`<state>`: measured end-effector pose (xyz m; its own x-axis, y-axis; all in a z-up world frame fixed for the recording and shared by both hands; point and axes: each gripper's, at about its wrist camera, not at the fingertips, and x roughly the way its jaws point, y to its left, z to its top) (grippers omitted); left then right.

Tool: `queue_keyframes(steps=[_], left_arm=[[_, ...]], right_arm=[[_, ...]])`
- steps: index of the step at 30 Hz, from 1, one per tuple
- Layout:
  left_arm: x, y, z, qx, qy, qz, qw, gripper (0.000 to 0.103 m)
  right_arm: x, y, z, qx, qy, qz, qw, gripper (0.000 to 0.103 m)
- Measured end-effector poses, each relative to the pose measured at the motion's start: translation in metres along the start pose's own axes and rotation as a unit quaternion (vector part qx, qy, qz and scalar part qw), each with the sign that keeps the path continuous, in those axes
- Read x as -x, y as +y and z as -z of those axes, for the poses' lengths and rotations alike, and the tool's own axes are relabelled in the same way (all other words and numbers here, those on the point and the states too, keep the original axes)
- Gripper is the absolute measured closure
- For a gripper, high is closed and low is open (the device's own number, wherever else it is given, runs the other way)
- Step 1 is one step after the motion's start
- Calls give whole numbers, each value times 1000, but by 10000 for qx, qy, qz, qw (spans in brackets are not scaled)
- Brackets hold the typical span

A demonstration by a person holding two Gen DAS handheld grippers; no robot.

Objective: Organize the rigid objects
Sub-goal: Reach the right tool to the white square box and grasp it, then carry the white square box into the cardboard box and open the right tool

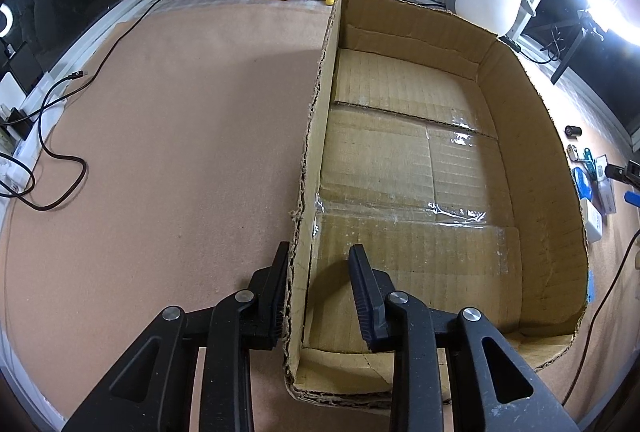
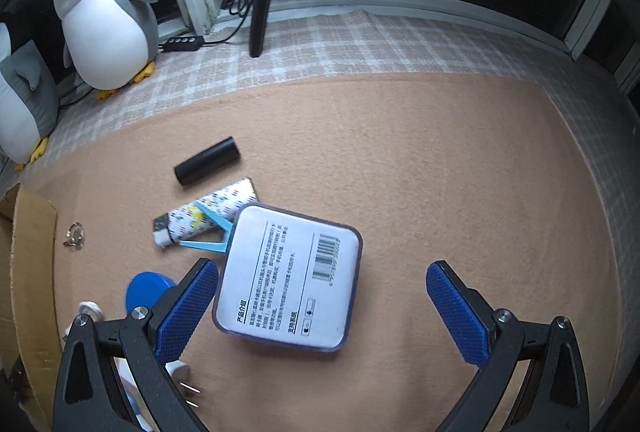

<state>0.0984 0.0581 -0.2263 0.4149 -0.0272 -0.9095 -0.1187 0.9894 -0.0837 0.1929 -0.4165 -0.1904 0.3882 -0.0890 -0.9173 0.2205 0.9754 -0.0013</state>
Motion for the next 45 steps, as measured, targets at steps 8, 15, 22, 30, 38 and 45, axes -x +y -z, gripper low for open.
queue_keyframes(steps=[8, 15, 22, 30, 38, 45], left_arm=[[0, -1, 0, -4, -3, -14, 10000, 72], [0, -3, -1, -28, -21, -50, 10000, 72], [0, -5, -1, -40, -32, -72, 10000, 72], [0, -6, -1, -27, -51, -74, 10000, 72], [0, -6, -1, -32, -50, -74, 10000, 72], [0, -7, -2, -38, -43, -69, 10000, 72]], right_arm=[[-5, -41, 13, -137, 143, 122, 9997, 0], [4, -39, 14, 462, 191, -241, 9985, 0], [-13, -32, 3, 821, 546, -307, 9947, 0], [-27, -33, -9, 847, 825, -323, 9925, 5], [-38, -26, -11, 974, 973, -272, 9901, 21], [-41, -13, -20, 964, 960, -333, 9901, 37]])
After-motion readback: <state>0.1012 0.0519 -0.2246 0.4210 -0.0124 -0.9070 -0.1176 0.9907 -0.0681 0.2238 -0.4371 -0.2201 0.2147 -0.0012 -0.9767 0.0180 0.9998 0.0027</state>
